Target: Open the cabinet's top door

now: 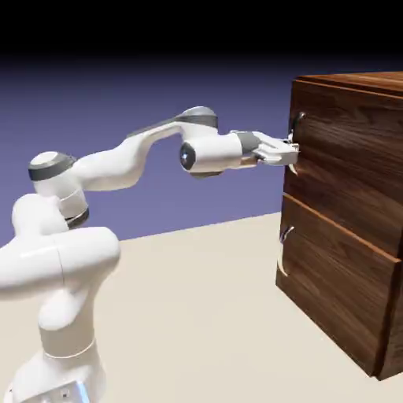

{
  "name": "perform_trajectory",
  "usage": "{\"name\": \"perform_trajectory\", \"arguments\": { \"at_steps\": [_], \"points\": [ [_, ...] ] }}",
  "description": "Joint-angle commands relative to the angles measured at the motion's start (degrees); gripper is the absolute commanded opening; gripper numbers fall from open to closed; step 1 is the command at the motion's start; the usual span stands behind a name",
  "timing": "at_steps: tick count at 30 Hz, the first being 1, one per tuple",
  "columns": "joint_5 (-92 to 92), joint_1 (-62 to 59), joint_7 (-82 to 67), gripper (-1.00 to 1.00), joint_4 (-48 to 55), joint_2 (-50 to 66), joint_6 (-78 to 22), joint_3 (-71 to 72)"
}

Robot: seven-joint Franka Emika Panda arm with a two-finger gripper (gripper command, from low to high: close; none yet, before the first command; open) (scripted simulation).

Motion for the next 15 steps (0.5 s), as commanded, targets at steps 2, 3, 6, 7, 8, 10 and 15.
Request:
{"name": "perform_trajectory", "arguments": {
  "at_steps": [2,3,6,7,8,10,15],
  "points": [
    [1.0,2.3,-1.9,-1.00,-4.1,0.1,-4.6,-1.2],
    [1.2,3.4,-2.8,-1.00,-6.2,0.1,-6.9,-1.9],
    [1.1,6.4,-5.5,-1.00,-12.4,-0.2,-14.3,-4.2],
    [0.9,7.3,-6.3,-1.00,-14.3,-0.3,-16.8,-5.1],
    [0.6,8.1,-7.1,-1.00,-16.2,-0.5,-19.3,-6.0],
    [-0.3,9.2,-8.6,-1.00,-19.7,-0.9,-24.2,-8.0],
    [-4.0,10.2,-12.1,-1.00,-26.7,-2.1,-36.7,-13.5]
  ]
}}
